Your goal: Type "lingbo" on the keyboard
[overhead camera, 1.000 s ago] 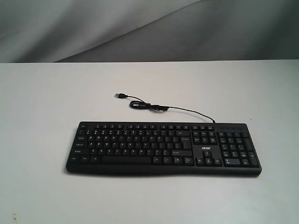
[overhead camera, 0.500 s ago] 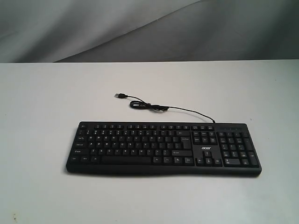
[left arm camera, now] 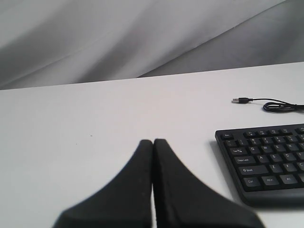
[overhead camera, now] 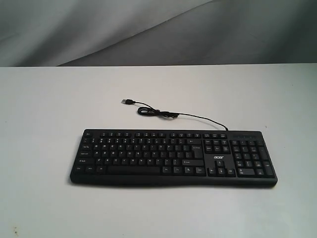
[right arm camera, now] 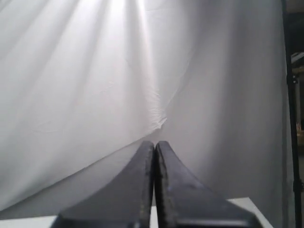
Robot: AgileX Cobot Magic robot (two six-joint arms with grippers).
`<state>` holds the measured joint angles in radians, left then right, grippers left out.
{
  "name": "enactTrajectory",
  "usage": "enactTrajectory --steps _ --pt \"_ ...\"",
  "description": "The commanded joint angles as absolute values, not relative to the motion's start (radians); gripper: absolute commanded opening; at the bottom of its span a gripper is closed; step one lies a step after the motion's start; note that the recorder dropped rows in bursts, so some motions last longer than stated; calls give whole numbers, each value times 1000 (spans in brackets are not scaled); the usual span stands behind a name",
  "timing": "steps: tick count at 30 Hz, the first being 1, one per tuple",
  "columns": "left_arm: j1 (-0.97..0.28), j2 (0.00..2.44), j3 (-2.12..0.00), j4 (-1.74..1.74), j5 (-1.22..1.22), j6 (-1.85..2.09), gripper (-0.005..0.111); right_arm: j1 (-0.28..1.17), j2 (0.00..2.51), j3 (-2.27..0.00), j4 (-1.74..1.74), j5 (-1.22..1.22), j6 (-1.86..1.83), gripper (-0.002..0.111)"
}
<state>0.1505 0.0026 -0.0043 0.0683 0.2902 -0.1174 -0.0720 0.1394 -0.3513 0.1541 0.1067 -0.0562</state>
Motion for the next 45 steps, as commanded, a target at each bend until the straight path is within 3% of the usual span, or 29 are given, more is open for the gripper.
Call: enactTrajectory --steps 1,11,18,23,27,34,39,45 --pt "152 0 0 60 286 -121 1 -79 328 -515 165 293 -81 0" --pt "152 0 0 60 286 -121 1 -79 900 -660 624 865 -444 0" --pt "152 0 0 60 286 -121 1 -79 1185 -660 675 782 -444 0" --pt "152 0 0 60 286 -121 1 -79 1294 -660 924 707 -449 0" --pt "152 0 0 60 286 -121 1 -65 1376 -673 1041 723 -659 0" --pt "152 0 0 60 286 -121 1 166 1479 -800 1038 675 -698 0" --pt "152 0 0 60 286 -121 1 346 1588 -950 809 573 -491 0" --pt "152 0 0 60 286 -121 1 472 1777 -1172 613 630 -323 0"
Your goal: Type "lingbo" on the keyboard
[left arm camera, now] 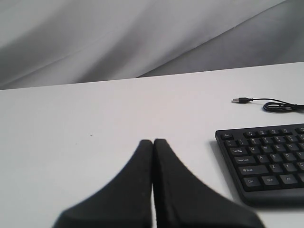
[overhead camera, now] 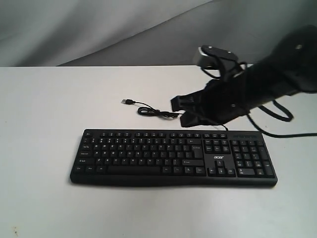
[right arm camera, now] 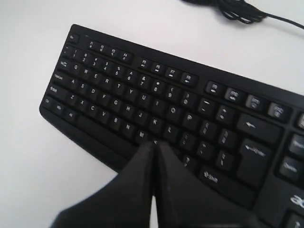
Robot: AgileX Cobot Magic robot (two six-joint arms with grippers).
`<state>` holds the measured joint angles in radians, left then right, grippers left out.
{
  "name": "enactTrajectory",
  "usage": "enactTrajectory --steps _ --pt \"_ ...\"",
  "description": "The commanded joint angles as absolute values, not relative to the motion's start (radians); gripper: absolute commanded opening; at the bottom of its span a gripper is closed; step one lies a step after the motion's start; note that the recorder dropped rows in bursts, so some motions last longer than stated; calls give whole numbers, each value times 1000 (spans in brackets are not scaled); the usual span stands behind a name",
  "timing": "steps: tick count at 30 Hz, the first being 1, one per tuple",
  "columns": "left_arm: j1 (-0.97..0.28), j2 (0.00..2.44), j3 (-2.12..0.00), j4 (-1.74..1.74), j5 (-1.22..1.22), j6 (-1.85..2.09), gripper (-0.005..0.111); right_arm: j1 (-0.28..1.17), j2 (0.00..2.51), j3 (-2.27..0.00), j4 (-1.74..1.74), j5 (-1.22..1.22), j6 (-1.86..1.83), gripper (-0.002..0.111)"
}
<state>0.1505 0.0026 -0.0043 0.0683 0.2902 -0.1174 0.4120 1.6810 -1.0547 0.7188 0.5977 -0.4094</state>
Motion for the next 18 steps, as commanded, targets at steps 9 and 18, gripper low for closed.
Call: enactTrajectory --steps 9,18 --pt "152 0 0 60 286 -121 1 528 1975 -1346 497 722 -220 0" --pt "152 0 0 60 286 -121 1 528 2015 -1351 478 712 -220 0"
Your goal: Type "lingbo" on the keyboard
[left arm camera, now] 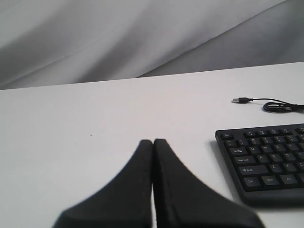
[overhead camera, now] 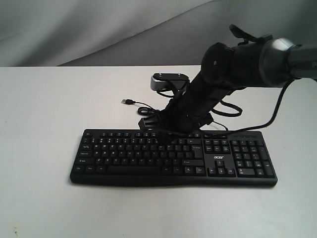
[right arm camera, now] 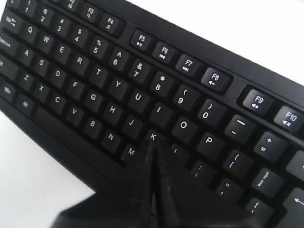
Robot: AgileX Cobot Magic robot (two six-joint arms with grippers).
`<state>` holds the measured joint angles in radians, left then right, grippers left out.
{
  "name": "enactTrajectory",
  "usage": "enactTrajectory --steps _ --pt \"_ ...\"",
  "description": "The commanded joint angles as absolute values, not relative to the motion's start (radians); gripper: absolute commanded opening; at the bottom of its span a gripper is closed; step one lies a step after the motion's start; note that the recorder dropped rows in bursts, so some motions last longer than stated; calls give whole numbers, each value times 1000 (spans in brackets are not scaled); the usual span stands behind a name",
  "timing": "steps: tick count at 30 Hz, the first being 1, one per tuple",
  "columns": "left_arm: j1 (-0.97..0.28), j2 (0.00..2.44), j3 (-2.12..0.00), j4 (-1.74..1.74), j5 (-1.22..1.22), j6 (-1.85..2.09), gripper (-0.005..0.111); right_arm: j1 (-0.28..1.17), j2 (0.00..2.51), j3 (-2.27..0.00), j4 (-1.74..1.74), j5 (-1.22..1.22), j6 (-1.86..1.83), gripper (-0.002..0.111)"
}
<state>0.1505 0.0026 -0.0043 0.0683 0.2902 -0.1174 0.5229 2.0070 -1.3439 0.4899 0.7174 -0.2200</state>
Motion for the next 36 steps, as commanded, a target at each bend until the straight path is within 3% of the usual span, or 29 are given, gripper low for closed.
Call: enactTrajectory --steps 1,36 --pt "152 0 0 60 286 -121 1 528 2021 -1351 478 712 -220 0" --pt "152 0 0 60 286 -121 1 540 2074 -1351 502 684 -244 0"
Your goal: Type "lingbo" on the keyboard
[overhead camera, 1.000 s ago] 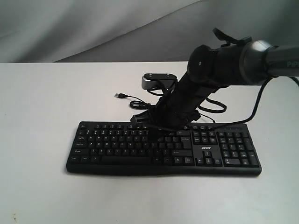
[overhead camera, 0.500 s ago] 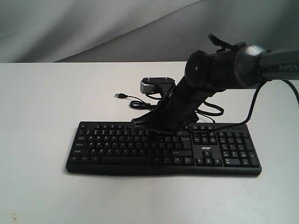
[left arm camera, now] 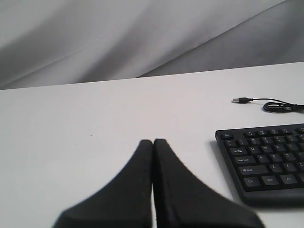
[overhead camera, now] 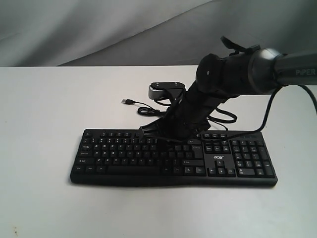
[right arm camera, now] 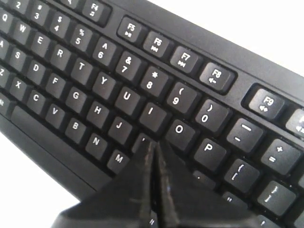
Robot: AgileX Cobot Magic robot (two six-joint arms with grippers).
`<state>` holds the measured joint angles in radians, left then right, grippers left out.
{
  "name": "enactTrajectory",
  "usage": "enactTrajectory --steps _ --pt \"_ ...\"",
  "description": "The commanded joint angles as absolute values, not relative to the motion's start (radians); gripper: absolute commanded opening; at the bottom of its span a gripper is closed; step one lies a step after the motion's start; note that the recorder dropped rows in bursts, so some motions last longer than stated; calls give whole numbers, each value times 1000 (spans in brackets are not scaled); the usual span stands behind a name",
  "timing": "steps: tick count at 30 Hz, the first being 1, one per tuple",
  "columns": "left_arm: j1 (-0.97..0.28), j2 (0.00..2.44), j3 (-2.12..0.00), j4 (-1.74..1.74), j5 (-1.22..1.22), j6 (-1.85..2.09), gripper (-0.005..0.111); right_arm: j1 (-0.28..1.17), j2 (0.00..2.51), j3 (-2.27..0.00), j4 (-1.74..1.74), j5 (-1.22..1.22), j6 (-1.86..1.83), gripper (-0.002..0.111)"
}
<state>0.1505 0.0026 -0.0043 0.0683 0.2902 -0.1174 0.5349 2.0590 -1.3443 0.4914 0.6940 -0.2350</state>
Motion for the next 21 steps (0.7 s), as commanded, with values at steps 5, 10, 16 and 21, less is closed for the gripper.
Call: enactTrajectory --steps 5,10,16,21 --pt "152 0 0 60 286 -121 1 540 2075 -1351 510 681 -249 0" --pt "152 0 0 60 286 -121 1 540 2091 -1351 508 681 -249 0" --pt "152 0 0 60 286 -121 1 540 2107 -1351 504 683 -249 0" --pt "152 0 0 60 286 -121 1 540 2107 -1351 502 691 -249 0"
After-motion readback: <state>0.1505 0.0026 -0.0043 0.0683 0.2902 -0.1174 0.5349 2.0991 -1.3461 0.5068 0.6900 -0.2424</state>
